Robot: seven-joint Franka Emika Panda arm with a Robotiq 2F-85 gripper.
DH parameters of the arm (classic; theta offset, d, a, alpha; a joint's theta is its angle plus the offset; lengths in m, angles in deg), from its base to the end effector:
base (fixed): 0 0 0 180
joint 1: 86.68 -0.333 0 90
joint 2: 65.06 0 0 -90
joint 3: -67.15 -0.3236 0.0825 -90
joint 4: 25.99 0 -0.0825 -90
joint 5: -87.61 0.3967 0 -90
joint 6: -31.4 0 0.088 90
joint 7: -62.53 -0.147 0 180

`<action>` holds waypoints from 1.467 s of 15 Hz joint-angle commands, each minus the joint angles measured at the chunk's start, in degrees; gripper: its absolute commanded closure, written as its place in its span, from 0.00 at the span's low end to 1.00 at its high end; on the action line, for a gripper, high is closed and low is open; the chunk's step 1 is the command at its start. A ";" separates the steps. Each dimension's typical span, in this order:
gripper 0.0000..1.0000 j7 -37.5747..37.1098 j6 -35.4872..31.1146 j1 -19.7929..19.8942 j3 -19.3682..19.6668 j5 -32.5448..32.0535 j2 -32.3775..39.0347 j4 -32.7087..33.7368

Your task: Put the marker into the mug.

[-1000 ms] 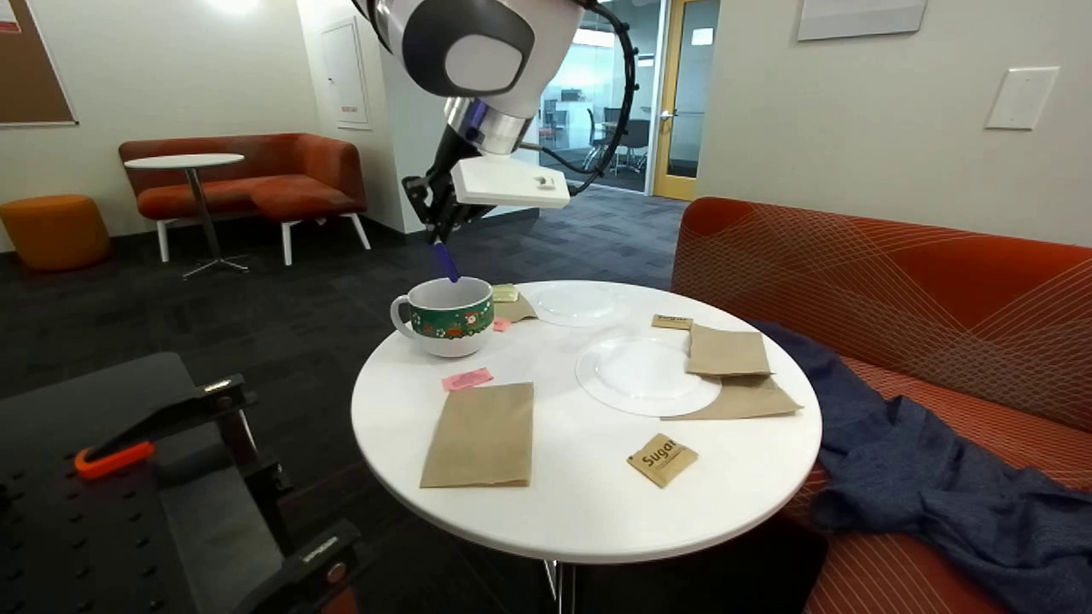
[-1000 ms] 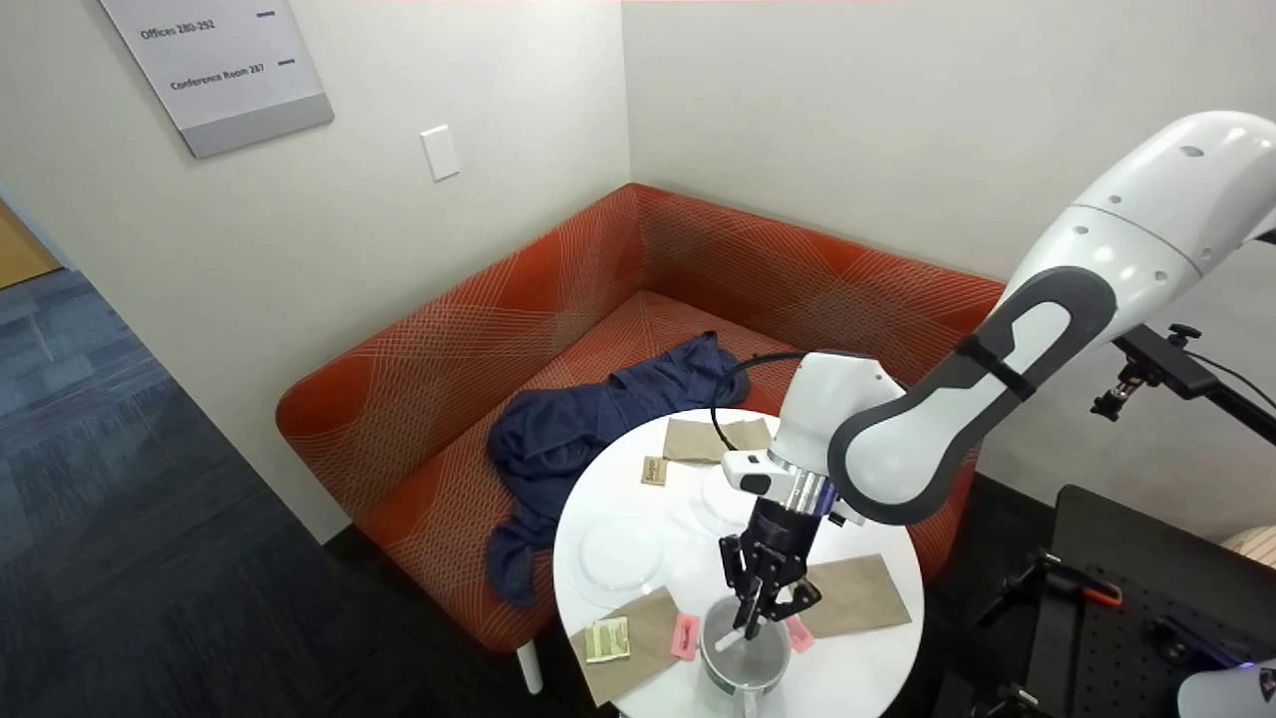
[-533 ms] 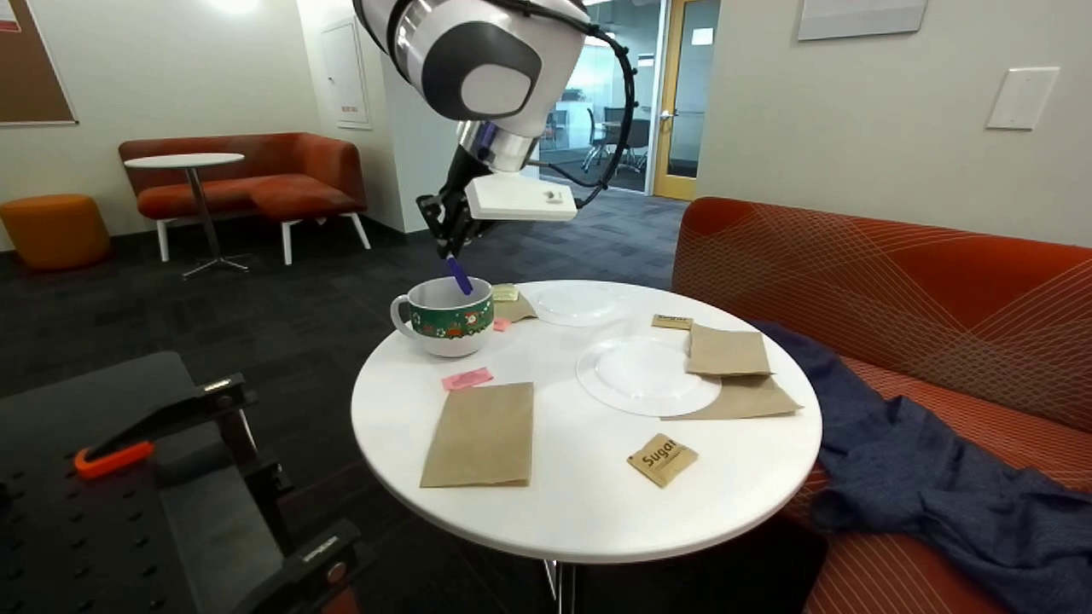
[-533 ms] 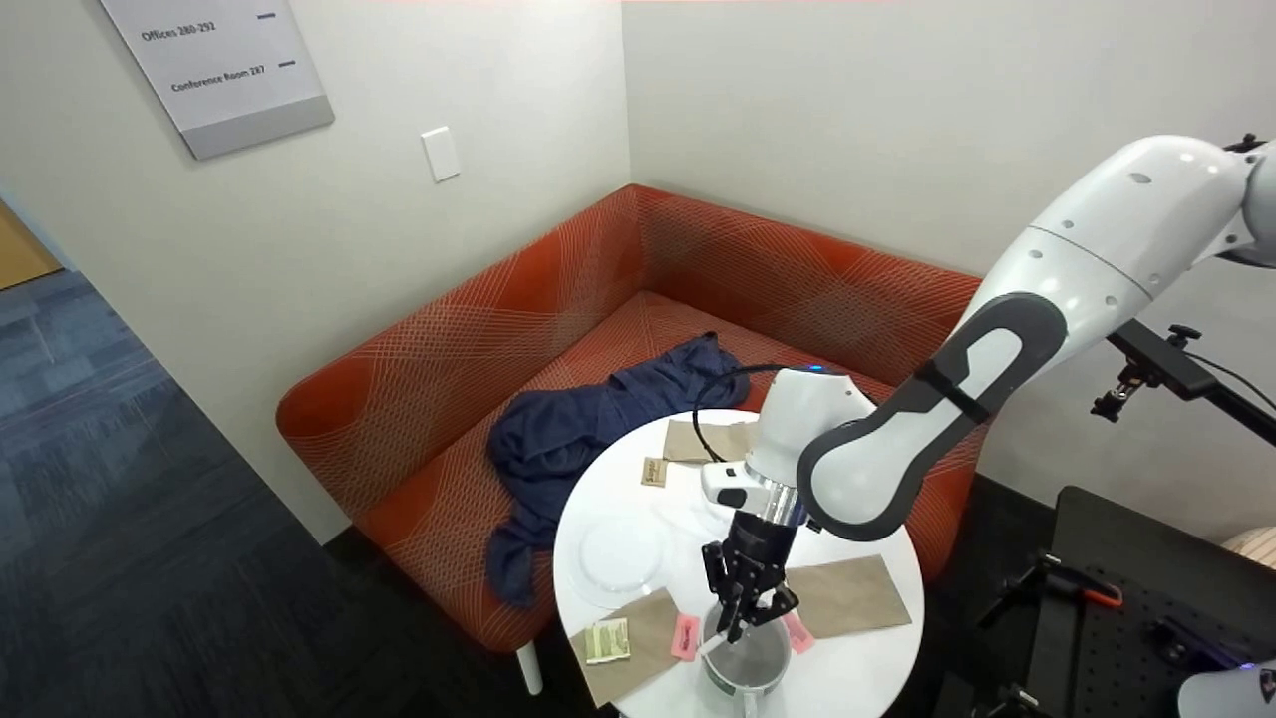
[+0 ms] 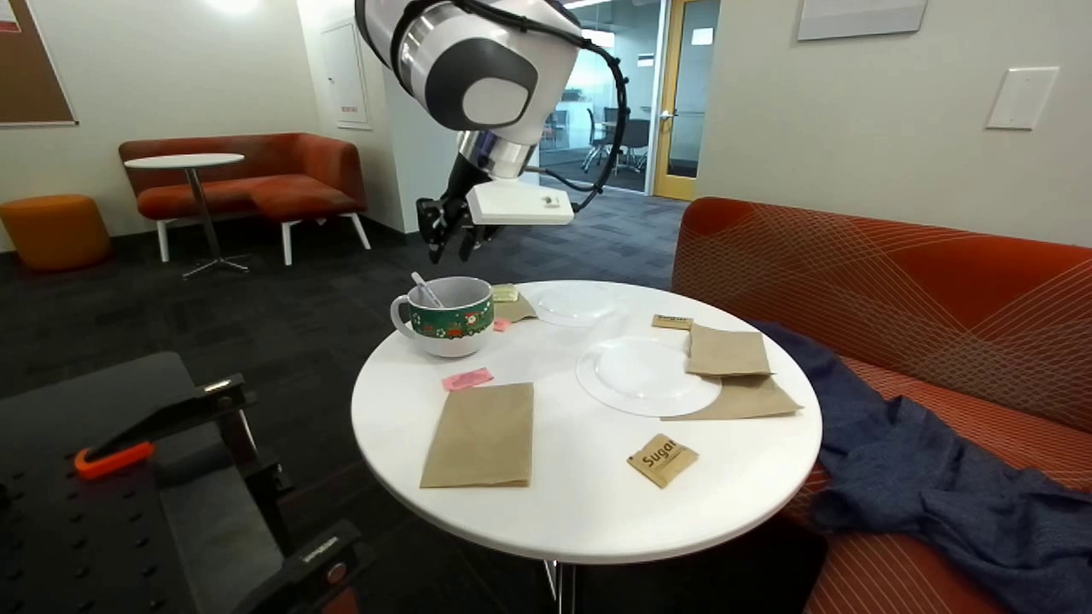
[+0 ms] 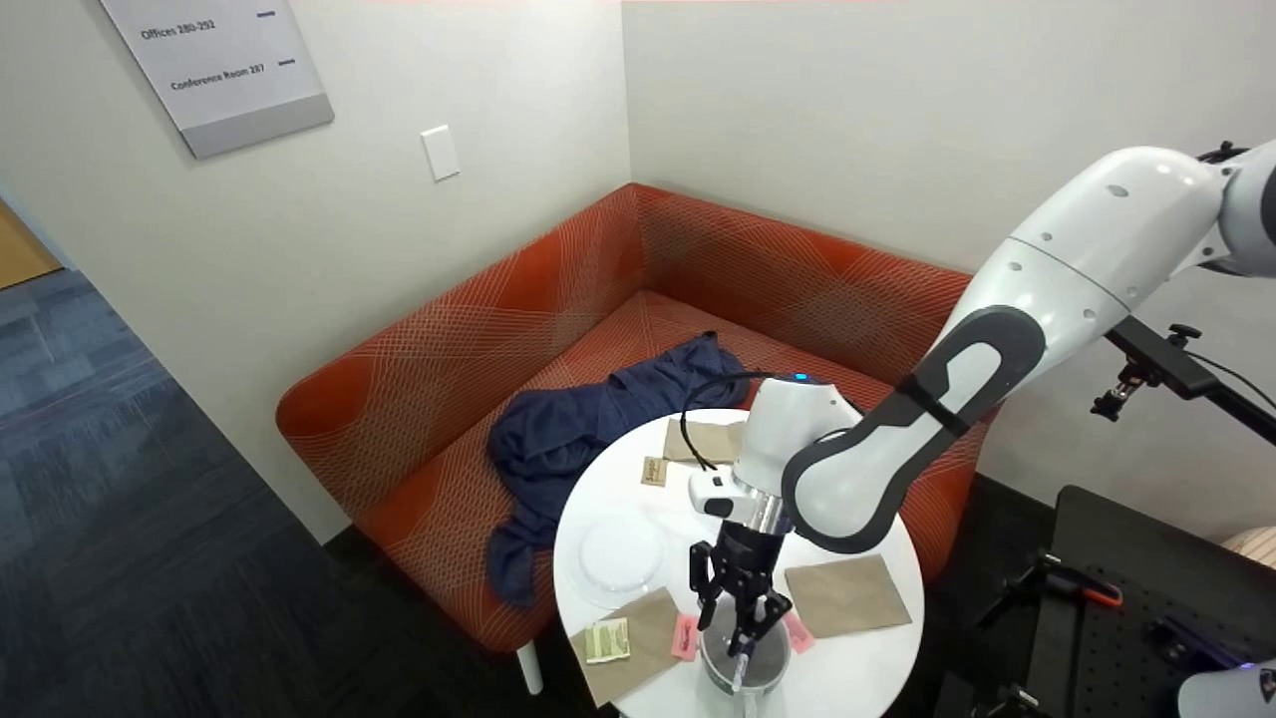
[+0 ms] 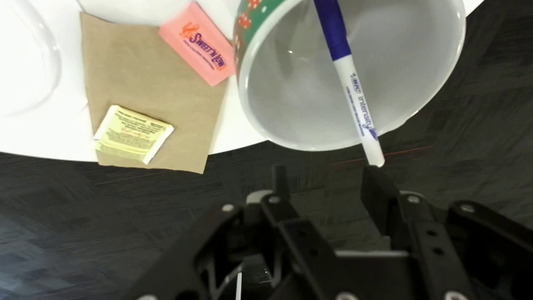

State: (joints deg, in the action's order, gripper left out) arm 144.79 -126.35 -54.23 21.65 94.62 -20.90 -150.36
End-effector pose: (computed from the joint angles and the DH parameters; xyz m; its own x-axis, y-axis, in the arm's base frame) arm 0.5479 0.1652 0.1001 0.1933 0.8337 0.5174 0.9800 -0.1389 -0.1423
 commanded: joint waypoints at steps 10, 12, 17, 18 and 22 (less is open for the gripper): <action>0.00 -11.51 -9.33 -2.83 0.36 6.68 -12.61 -2.85; 0.00 -17.20 -12.04 -4.30 1.31 6.98 -16.28 -3.74; 0.00 -33.84 -10.50 -9.43 7.67 6.06 -28.03 -6.71; 0.00 -36.80 -9.99 -10.92 9.91 5.71 -30.34 -7.46; 0.00 -50.01 -5.20 -20.93 23.73 0.94 -38.45 -10.21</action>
State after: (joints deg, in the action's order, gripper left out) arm 104.34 -135.65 -67.90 35.75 99.05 -51.48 -156.81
